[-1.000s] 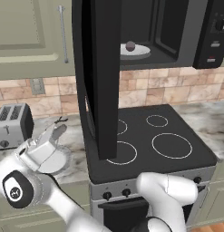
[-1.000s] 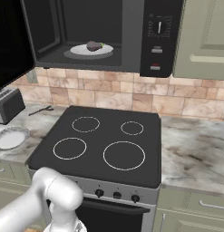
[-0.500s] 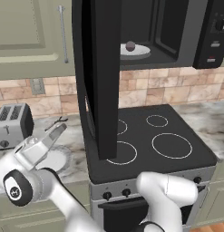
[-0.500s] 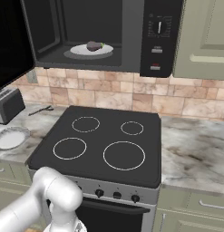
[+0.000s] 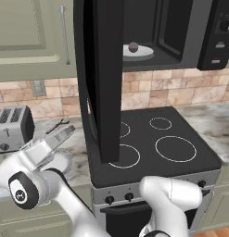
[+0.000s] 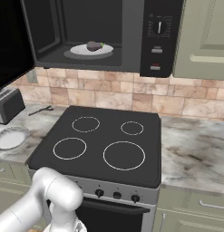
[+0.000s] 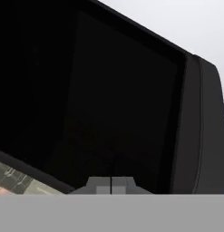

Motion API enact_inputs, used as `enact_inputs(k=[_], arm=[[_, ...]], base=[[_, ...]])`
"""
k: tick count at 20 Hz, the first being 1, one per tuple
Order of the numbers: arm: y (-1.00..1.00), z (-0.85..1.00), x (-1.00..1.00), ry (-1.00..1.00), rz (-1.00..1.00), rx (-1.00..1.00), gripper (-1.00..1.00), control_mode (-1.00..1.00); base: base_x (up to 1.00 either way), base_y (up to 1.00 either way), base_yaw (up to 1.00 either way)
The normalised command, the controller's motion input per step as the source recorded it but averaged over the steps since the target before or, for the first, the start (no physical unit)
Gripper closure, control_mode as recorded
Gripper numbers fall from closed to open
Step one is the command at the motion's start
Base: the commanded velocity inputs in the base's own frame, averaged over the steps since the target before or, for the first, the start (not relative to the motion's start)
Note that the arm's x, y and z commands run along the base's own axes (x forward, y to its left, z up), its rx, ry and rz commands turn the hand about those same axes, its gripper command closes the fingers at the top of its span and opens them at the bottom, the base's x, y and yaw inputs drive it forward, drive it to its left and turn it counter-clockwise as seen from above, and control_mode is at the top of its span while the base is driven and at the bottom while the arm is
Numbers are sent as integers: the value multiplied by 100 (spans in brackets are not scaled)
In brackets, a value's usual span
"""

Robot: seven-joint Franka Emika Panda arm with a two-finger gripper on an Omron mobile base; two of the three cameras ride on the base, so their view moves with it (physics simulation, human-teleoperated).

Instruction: Pick the eggplant from the counter and place it in the microwave. Then turn on the microwave.

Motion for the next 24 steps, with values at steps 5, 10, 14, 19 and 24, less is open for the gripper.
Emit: enact_inputs(k=[5,10,14,19,24], arm=[[-5,34,0,6,-2,0,100,-100],[-9,22,0,8,0,0,100,-100],[-18,11,0,15,0,1,100,-100],[-26,10,0,15,0,5,100,-100],[-28,11,0,13,0,2,100,-100]], base=[[0,0,0],[0,0,0],[0,0,0],[0,0,0],[0,0,0]])
